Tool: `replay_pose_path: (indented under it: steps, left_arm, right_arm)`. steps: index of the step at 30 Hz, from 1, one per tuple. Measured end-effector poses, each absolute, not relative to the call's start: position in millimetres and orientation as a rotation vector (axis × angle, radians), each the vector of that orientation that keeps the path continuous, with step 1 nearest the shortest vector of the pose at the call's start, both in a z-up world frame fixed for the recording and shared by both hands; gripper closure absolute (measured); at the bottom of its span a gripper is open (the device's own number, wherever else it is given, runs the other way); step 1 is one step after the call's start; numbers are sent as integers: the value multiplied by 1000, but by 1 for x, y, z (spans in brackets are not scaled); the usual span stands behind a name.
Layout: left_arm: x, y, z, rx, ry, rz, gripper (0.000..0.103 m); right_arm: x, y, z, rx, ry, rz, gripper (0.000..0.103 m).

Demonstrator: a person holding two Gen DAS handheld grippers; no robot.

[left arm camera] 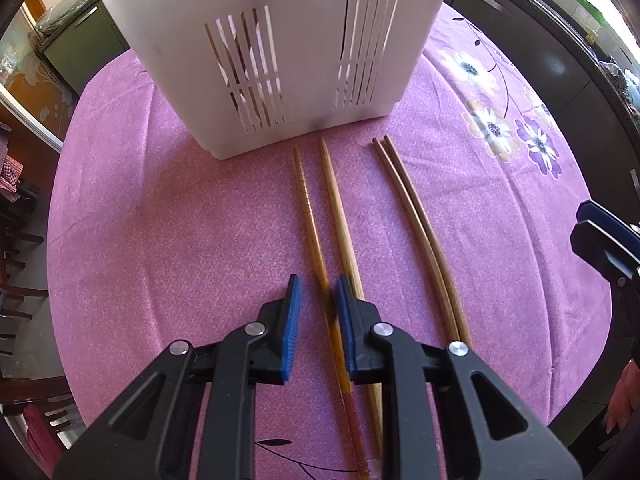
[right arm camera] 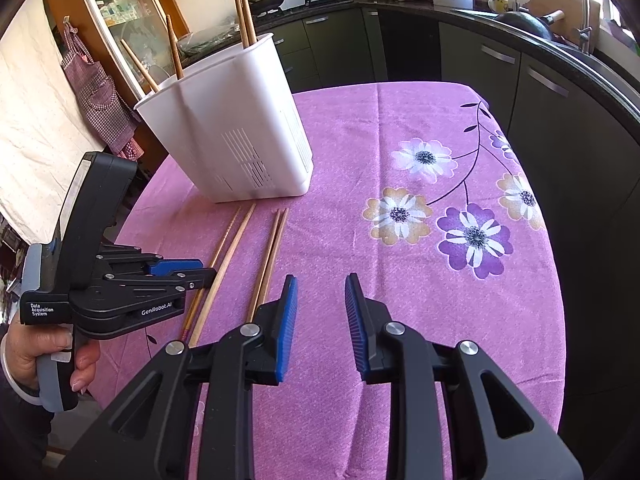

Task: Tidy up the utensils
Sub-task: 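Grasp one wooden chopstick upright with the left tool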

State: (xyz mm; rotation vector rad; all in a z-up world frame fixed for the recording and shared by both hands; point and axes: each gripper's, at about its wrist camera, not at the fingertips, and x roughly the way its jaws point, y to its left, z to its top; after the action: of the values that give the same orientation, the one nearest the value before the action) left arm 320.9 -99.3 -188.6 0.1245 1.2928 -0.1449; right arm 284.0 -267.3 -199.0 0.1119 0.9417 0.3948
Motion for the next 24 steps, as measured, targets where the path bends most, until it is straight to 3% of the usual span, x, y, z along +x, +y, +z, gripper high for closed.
replay_pose_path:
  steps: [6,13,24]
  left_arm:
    - [326,-99,-189,117,1301,-147,94]
    - [324,-92,-184,102,1274,-138,96]
    - [272,-58,-107,47,1036,-150,96]
  right_arm:
    - [285,-266,-201,118,951,401,78]
    - [285,-265,-202,108,955,405,78]
    - [285,-251,-200,83,963,425,78]
